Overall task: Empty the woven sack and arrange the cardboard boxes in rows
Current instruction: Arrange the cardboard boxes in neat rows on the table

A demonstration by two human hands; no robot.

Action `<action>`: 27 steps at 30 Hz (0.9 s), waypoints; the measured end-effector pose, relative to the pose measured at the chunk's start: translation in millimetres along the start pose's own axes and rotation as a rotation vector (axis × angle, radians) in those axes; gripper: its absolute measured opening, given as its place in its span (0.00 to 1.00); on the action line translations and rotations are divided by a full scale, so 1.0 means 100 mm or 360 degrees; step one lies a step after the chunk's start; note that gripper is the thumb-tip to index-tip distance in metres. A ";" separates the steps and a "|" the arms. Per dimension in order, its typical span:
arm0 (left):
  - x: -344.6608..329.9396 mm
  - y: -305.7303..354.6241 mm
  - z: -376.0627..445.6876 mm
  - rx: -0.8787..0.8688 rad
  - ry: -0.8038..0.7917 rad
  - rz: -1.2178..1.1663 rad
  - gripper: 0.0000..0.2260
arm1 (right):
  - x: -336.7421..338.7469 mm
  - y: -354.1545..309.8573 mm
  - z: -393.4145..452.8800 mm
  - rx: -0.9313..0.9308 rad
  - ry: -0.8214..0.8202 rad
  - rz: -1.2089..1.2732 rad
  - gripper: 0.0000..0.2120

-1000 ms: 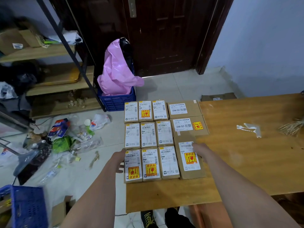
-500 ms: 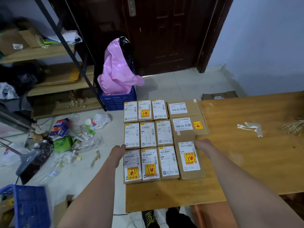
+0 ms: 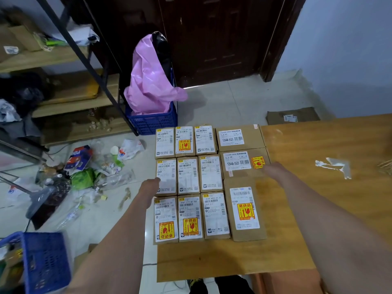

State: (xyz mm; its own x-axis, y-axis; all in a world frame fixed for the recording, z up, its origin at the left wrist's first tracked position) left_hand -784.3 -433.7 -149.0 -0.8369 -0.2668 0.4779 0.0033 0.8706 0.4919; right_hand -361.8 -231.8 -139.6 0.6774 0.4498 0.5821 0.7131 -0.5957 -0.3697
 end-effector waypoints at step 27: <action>-0.03 -0.22 -0.27 0.0280 -0.0203 0.0053 0.17 | -0.44 -0.12 -1.07 -0.0061 -0.0561 -0.0518 0.19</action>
State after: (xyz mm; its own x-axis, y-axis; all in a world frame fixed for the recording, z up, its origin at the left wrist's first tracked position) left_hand -767.5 -463.3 -141.6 -0.9006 -0.1921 0.3900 -0.0542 0.9397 0.3377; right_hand -419.9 -315.9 -83.2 0.4447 0.8113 0.3795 0.8956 -0.4075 -0.1784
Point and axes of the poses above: each hand's wrist, its own z-axis towards the middle knuckle, its own x-axis out of the back of the hand, y = z × x, the point moved 9 cm from there along z, towards the middle knuckle, and after that the axes turned 2 degrees about z, right-handed, at the moved point
